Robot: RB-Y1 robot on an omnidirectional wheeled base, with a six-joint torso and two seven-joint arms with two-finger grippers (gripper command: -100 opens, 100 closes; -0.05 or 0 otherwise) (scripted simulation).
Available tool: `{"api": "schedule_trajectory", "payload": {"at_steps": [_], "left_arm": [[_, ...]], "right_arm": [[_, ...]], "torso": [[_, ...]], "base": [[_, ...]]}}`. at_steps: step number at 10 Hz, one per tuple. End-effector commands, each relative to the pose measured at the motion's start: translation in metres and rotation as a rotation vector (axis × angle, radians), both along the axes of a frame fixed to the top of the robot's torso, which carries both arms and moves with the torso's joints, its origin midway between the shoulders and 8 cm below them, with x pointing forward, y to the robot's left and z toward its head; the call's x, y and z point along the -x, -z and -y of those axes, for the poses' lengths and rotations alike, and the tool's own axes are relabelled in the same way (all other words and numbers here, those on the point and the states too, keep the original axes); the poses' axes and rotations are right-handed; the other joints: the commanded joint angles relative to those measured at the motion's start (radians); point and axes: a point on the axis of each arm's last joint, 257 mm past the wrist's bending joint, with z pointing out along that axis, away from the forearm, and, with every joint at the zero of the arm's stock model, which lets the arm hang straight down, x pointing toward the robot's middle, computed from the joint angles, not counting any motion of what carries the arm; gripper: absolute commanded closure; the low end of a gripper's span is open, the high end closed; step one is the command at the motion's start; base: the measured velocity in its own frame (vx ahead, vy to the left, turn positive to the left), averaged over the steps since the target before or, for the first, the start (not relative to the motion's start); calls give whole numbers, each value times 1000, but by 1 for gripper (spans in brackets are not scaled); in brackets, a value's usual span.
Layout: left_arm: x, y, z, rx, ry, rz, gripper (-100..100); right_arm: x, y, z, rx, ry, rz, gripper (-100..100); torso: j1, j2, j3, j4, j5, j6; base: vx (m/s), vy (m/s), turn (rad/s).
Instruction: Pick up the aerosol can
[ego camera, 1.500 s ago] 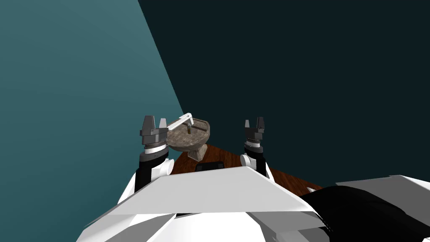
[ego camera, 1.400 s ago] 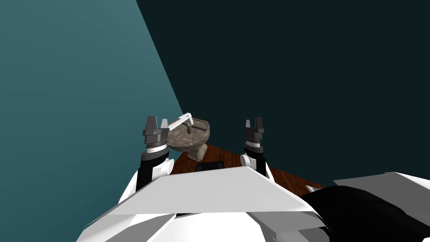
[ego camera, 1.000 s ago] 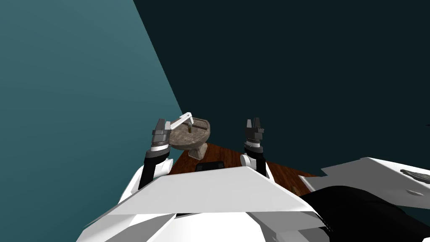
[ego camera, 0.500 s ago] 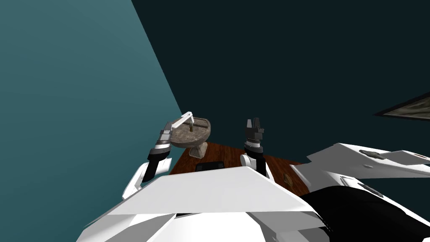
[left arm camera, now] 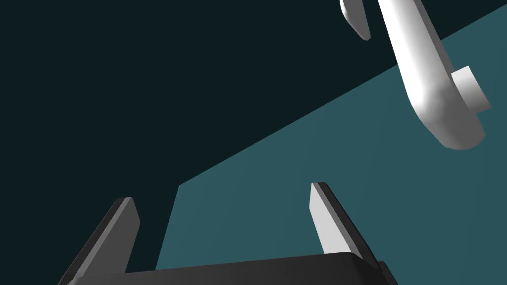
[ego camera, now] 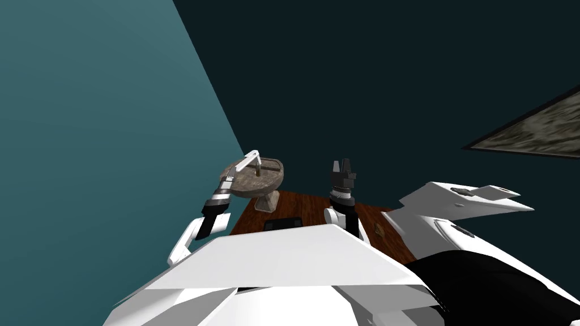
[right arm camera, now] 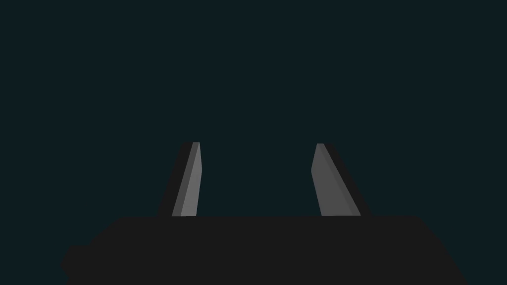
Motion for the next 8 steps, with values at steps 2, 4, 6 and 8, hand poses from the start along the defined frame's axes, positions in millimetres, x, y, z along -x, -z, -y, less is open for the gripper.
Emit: {"api": "schedule_trajectory", "payload": {"at_steps": [2,4,6,8], "left_arm": [[-10,19,-13,-38,-31,-46,-100],[-17,34,-22,-73,-57,-84,-100],[-30,53,-40,-148,-107,-138,-100],[-37,75,-53,-178,-136,-190,-100]], "right_arm": [[0,0,0,0,0,0,0],[0,0,0,0,0,0,0],[0,0,0,0,0,0,0],[0,0,0,0,0,0,0]], "torso": [[1,1,0,0,0,0],[1,1,0,0,0,0],[1,0,0,0,0,1],[2,2,1,0,0,0]], "base": [[-62,55,-102],[-60,60,-111],[-87,72,-209],[-75,60,-121]]}}
